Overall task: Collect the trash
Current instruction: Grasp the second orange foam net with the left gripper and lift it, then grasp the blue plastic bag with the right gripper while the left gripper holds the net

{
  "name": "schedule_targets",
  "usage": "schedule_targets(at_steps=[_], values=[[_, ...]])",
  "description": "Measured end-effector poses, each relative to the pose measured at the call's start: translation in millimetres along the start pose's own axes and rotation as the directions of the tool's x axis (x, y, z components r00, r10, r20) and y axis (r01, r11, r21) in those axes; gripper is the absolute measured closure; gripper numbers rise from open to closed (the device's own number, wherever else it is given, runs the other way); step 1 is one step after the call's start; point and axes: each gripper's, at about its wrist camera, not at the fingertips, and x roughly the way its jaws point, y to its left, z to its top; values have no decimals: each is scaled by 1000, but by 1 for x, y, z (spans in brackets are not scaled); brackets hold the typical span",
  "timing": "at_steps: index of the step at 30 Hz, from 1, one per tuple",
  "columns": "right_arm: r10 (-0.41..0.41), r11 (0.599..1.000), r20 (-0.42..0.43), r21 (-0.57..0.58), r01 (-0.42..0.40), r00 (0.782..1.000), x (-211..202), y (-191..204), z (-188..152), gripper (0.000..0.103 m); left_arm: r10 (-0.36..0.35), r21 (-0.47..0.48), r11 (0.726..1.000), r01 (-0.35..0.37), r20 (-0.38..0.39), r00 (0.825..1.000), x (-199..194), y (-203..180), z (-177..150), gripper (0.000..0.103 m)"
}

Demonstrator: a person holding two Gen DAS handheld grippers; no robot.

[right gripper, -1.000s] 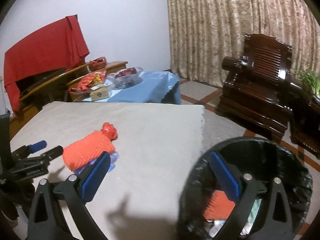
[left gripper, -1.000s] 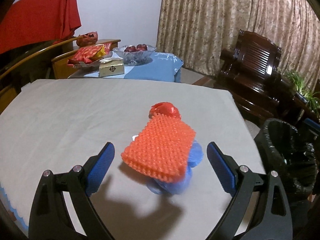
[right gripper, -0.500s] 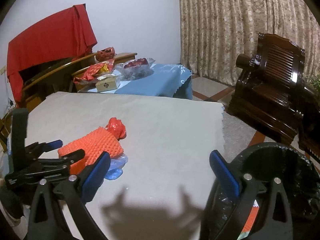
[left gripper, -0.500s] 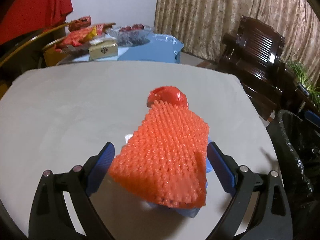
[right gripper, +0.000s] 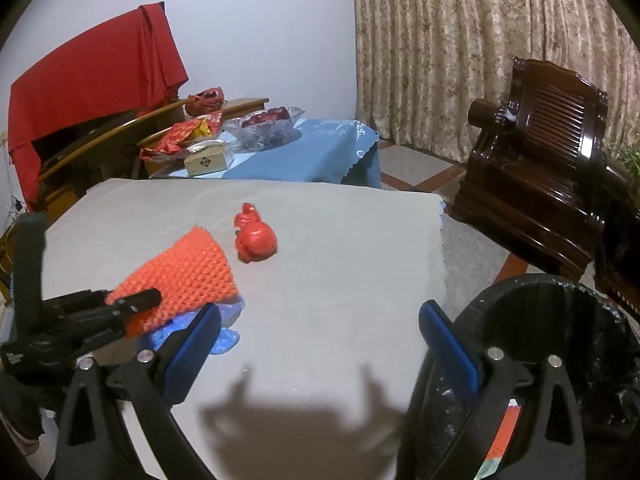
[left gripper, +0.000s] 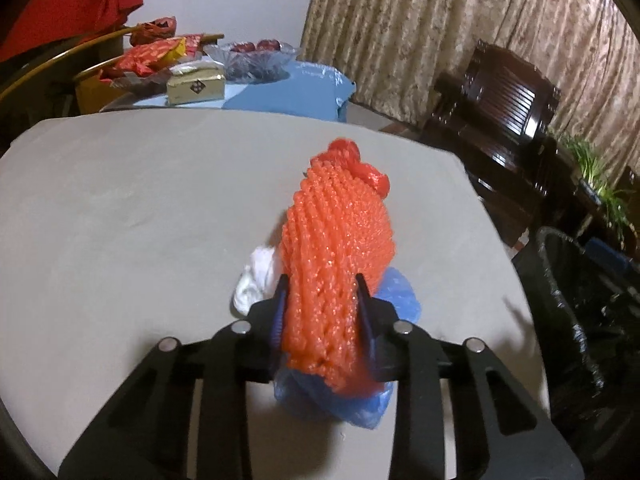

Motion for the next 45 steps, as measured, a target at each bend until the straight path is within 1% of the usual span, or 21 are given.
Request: schedule_targets(at_steps=[5, 9, 14, 20, 26, 33, 38, 41, 45], values=[[10, 1000, -2, -3, -10, 1000, 1, 3, 0, 6, 15, -60, 998, -11, 59, 998, -25, 12, 6, 73], [29, 999, -5, -20, -29, 1000, 2, 12, -2, 6, 40, -75, 997, -34, 83, 996, -37, 22, 7, 73], [53, 998, -11, -35, -53, 999, 7, 27, -7, 6, 94, -99, 991, -85, 96, 991, -50, 41, 2, 73], [97, 994, -36, -46, -99, 995, 17, 55, -15, 6, 147, -132, 982, -134, 95, 985, -61, 66, -7, 74], [126, 990, -55, -61, -130, 990, 29, 83, -20, 6, 180, -147, 975, -166, 89, 980, -67, 86, -17, 74], [106, 992, -48, -63, -109, 993, 41, 107, -23, 6, 207, -147, 970, -192, 95, 974, -74, 102, -24, 74], [71, 995, -33, -70, -73, 997, 49, 125, -28, 6, 218, -150, 968, -202, 102, 971, -78, 113, -29, 74], [60, 996, -45, -64, -63, 997, 57, 131, -32, 6, 222, -146, 968, -206, 104, 969, -79, 117, -32, 74], [44, 996, -86, -77, -51, 995, 73, 141, -37, 6, 230, -135, 967, -216, 103, 968, -80, 120, -34, 74]])
